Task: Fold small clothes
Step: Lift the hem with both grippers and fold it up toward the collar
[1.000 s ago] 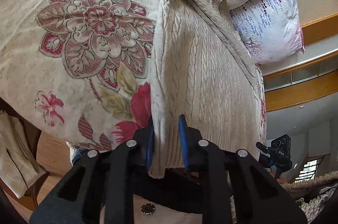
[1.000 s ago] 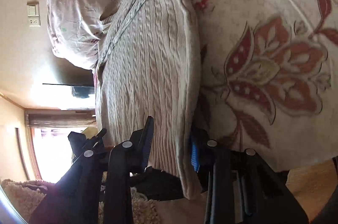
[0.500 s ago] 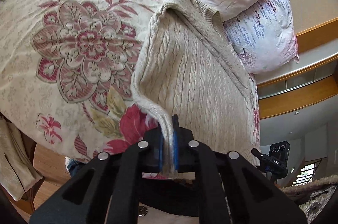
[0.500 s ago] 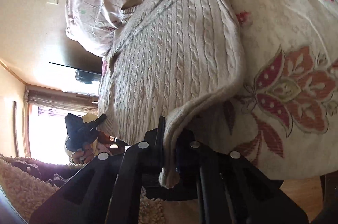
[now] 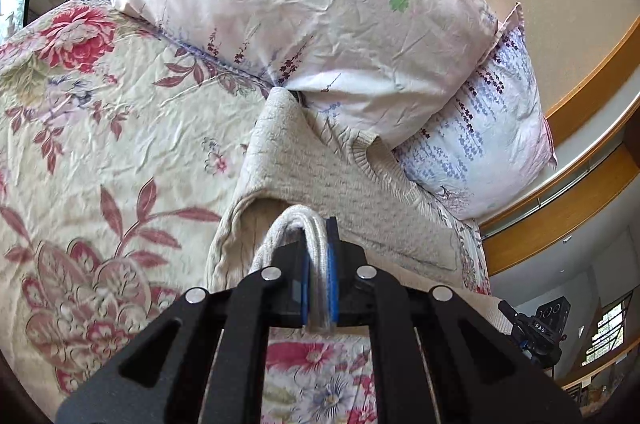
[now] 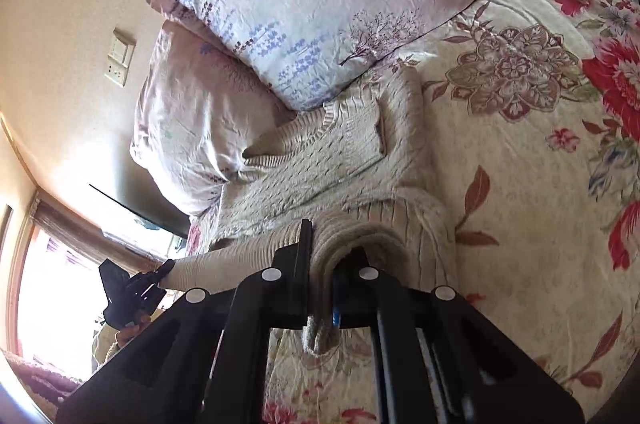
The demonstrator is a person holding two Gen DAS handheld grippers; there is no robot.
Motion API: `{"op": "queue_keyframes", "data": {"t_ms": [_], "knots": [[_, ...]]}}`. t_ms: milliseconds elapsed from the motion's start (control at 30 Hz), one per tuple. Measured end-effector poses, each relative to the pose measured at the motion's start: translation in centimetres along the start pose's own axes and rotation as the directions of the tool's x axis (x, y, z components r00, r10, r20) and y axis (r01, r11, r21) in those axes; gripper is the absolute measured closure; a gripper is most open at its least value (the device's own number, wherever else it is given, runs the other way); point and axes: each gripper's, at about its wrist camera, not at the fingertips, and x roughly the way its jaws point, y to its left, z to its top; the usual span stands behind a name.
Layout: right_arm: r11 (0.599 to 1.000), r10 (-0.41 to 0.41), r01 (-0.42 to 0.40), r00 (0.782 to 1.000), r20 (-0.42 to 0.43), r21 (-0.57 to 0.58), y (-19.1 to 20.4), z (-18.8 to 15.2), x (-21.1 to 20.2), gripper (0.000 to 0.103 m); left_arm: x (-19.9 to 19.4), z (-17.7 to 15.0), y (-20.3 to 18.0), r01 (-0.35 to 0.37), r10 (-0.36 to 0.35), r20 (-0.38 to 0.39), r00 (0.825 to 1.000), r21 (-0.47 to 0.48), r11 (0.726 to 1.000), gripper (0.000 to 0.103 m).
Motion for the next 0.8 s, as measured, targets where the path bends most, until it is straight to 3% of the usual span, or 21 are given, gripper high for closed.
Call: {"op": "queue_keyframes", "data": {"t_ms": [267, 433, 533, 633, 667, 700, 800], "knots": [[0.999, -0.030, 0.029, 0.999, 0.027, 0.035, -0.6, 2.9, 3.2, 0.095, 4.8, 3.2, 0.0, -0.010, 0.010, -0.001, 1.000, -0.039, 0.999, 0.096], [0.986, -0.107, 0.113, 0.993, -0.056, 0.124, -3.3, 3.4, 6.4, 0.095, 7.8, 3.2, 1.8, -0.067, 0.060, -0.060, 0.996, -0.111, 0.992, 0.096], [0.980, -0.099, 0.111, 0.992, -0.080, 0.163, -3.9, 3.3, 6.8, 0.094, 8.3, 2.6, 2.6, -0.076, 0.067, -0.067, 0.996, -0.146, 0.986, 0.095], [0.981, -0.080, 0.097, 0.991, -0.105, 0.165, -3.7, 3.5, 6.7, 0.082, 8.5, 2.3, 2.6, -0.078, 0.068, -0.068, 0.995, -0.145, 0.986, 0.092], [0.982, -0.069, 0.087, 0.991, -0.112, 0.167, -3.6, 3.5, 6.7, 0.074, 8.6, 2.3, 2.5, -0.075, 0.066, -0.068, 0.995, -0.145, 0.987, 0.090], [0.983, -0.059, 0.079, 0.991, -0.118, 0.168, -3.5, 3.6, 6.6, 0.067, 8.6, 2.4, 2.5, -0.068, 0.059, -0.069, 0.996, -0.149, 0.986, 0.085], [0.982, -0.038, 0.060, 0.992, -0.122, 0.181, -3.2, 3.6, 6.3, 0.057, 8.8, 2.4, 2.2, -0.045, 0.034, -0.072, 0.997, -0.159, 0.986, 0.069]]}}
